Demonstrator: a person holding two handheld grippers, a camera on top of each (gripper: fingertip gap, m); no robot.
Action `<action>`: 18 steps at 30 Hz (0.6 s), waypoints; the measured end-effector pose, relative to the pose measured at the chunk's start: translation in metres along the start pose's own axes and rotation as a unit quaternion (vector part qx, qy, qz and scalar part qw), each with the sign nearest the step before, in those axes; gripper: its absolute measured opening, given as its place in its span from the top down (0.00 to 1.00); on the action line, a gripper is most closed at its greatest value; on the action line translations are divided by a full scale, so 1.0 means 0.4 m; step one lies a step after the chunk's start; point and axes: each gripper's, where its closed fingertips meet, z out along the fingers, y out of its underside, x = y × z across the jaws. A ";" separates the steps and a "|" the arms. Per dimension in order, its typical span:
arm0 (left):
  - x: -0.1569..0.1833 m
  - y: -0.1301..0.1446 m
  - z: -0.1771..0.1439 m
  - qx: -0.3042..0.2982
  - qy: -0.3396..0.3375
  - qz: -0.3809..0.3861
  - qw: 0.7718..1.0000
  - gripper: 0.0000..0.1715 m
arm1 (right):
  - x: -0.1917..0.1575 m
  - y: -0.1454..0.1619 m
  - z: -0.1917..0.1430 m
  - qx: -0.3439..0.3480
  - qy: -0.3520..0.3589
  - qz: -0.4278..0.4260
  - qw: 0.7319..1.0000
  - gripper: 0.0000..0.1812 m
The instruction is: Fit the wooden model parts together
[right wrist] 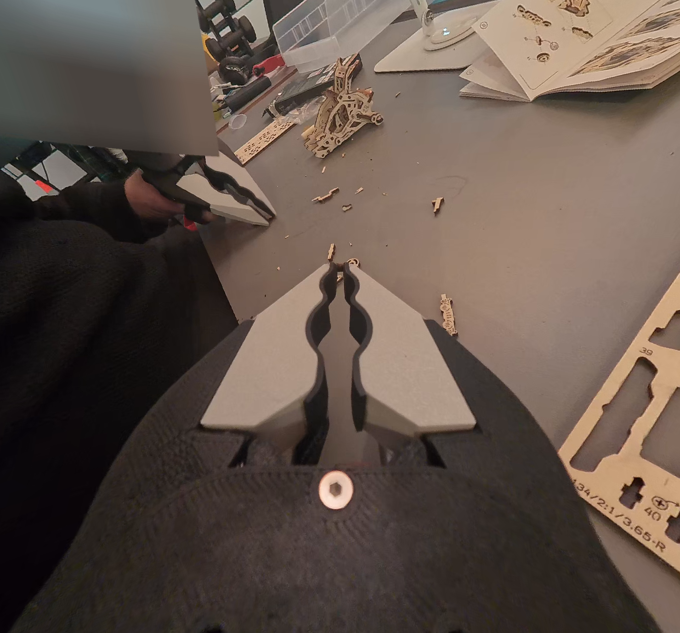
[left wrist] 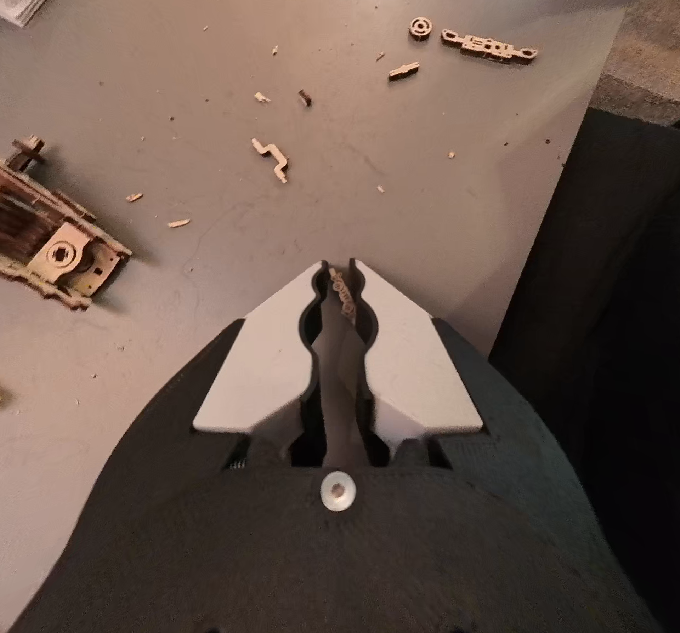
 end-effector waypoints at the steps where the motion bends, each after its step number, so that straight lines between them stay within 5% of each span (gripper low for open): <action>1: 0.003 -0.004 0.004 0.001 0.003 0.009 1.000 0.98 | 0.000 0.000 0.000 0.000 0.000 0.000 1.000 1.00; 18: -0.057 -0.043 -0.022 0.008 -0.044 0.018 0.999 0.85 | -0.004 -0.001 -0.001 0.003 0.000 -0.006 1.000 0.99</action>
